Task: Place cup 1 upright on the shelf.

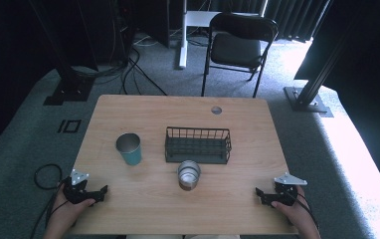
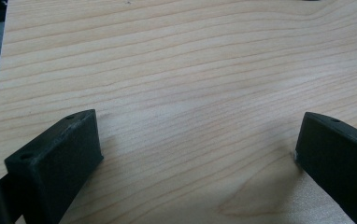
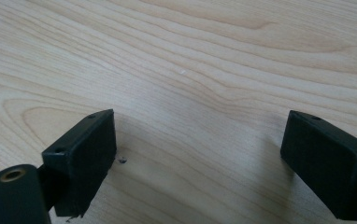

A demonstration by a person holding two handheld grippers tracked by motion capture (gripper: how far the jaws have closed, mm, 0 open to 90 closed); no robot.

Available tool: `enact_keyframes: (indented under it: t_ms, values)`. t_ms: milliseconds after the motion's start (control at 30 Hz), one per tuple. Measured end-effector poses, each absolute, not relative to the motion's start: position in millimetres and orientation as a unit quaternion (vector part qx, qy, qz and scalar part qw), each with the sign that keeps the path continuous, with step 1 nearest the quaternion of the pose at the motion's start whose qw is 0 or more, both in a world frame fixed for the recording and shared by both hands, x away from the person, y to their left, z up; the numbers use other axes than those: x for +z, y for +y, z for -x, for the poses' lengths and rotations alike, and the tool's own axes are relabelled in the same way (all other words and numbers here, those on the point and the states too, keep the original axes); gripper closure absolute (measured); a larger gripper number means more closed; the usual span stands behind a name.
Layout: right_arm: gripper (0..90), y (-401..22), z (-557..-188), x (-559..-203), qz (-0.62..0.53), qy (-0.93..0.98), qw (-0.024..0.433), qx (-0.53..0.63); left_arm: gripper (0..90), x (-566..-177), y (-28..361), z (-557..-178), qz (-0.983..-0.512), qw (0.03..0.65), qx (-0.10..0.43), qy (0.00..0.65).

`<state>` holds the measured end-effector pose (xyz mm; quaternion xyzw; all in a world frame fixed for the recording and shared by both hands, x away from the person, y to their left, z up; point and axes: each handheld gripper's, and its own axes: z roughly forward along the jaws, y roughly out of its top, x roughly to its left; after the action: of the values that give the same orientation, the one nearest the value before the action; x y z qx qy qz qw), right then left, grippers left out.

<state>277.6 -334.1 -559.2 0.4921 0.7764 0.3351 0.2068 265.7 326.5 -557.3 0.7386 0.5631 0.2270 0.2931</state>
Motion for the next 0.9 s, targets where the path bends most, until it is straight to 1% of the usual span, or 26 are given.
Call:
enact_keyframes:
  t_ms: [633,833,900]
  values:
    - [10.4,-334.1,-275.6,-559.0,-0.492,0.777,0.207,0.335,1.0,-557.3,326.6,-266.0,-0.739,0.293,0.226,0.562]
    - [10.5,-334.7,-272.3,-558.7,-0.492,0.774,0.198,0.346,1.0,-557.3,326.6,-266.0,-0.739,0.293,0.226,0.562]
    - [11.8,-334.0,-271.4,-558.6,-0.489,0.776,0.199,0.345,0.9,-557.3,326.6,-266.0,-0.739,0.293,0.226,0.562]
